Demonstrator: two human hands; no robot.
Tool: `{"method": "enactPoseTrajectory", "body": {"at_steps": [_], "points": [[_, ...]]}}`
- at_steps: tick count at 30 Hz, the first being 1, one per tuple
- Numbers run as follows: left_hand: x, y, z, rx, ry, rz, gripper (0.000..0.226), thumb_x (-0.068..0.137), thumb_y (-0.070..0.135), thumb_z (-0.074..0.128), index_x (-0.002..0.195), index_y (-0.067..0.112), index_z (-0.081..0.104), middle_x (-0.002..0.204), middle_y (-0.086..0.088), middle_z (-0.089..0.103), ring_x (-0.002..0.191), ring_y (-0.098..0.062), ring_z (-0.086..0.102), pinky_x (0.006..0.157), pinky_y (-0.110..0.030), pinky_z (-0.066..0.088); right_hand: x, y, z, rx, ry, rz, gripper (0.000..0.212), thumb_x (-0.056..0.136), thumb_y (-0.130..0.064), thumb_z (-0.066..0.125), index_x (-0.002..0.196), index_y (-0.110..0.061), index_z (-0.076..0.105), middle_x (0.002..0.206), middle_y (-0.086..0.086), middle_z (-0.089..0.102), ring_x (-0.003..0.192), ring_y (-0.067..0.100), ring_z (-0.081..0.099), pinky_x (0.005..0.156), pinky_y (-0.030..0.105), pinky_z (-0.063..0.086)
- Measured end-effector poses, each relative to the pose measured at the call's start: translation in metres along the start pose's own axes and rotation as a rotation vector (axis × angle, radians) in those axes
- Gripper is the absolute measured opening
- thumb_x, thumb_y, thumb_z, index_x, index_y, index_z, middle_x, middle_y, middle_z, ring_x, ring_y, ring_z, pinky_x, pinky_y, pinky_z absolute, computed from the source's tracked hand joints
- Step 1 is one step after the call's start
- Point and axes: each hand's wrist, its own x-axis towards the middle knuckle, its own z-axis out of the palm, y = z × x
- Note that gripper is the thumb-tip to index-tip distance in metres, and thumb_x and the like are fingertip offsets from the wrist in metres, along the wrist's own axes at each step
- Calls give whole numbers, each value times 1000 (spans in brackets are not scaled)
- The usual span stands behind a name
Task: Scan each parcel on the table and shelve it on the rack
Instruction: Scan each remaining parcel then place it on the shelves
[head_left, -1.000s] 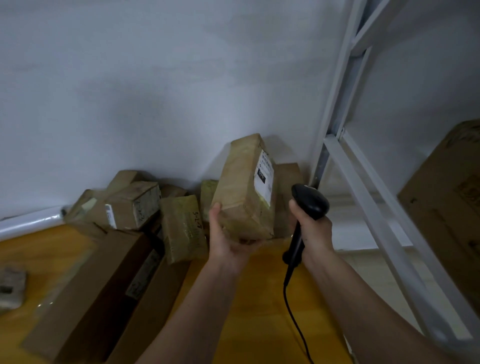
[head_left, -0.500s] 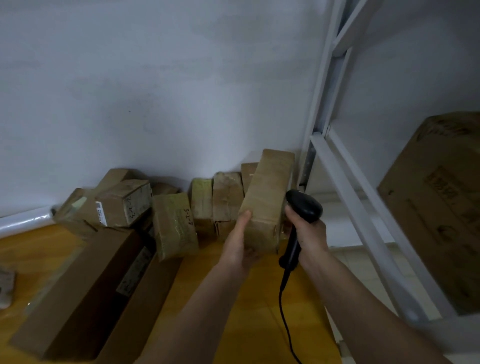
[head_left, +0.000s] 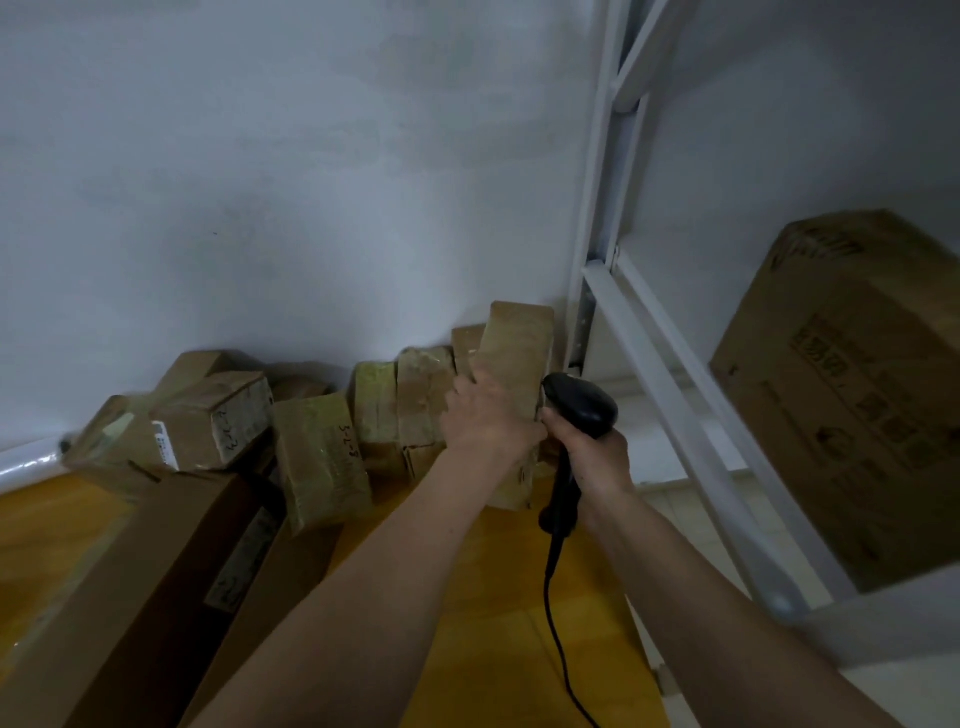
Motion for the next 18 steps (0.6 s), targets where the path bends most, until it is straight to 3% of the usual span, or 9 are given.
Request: {"method": "enactPoseTrajectory", "body": {"at_steps": [2,5,10,14,18], "points": [[6,-6,-6,-137,-3,-84,108,66,51,78,149,10,21,142,-12,39,131,-30,39,104,-42,42,-1,0,-5,-7,-8,-5,21,79,-28,80,90,-19,64,90,8,71,84,24,68,76,36,57],[14,-24,-23,-380,-7,-190,79,67,35,83,133,8,48,128,-10,58,116,-29,56,94,-39,52,0,0,-11,-9,6,-2,29,81,-28,77,103,-15,63,97,8,68,92,24,63,73,33,50],[-3,-63,-38,-1045,-203,-256,71,60,14,89,123,11,57,110,-9,70,99,-31,68,86,-51,56,-6,-12,-3,12,-40,-4,41,81,-24,77,117,-10,63,107,11,68,104,28,63,94,45,50],[-20,-88,-43,-1214,-390,-165,85,51,10,87,129,17,53,120,-9,67,113,-33,61,92,-54,51,-12,-27,5,-10,-84,-61,34,79,-20,78,110,-13,66,99,6,72,94,23,67,80,37,55],[-27,-112,-45,-1175,-537,-47,88,56,4,85,132,28,48,126,-6,65,119,-32,57,102,-56,44,-23,-35,8,-62,-147,-168,33,78,-18,80,109,-17,67,98,4,73,91,20,69,77,36,56]]}}
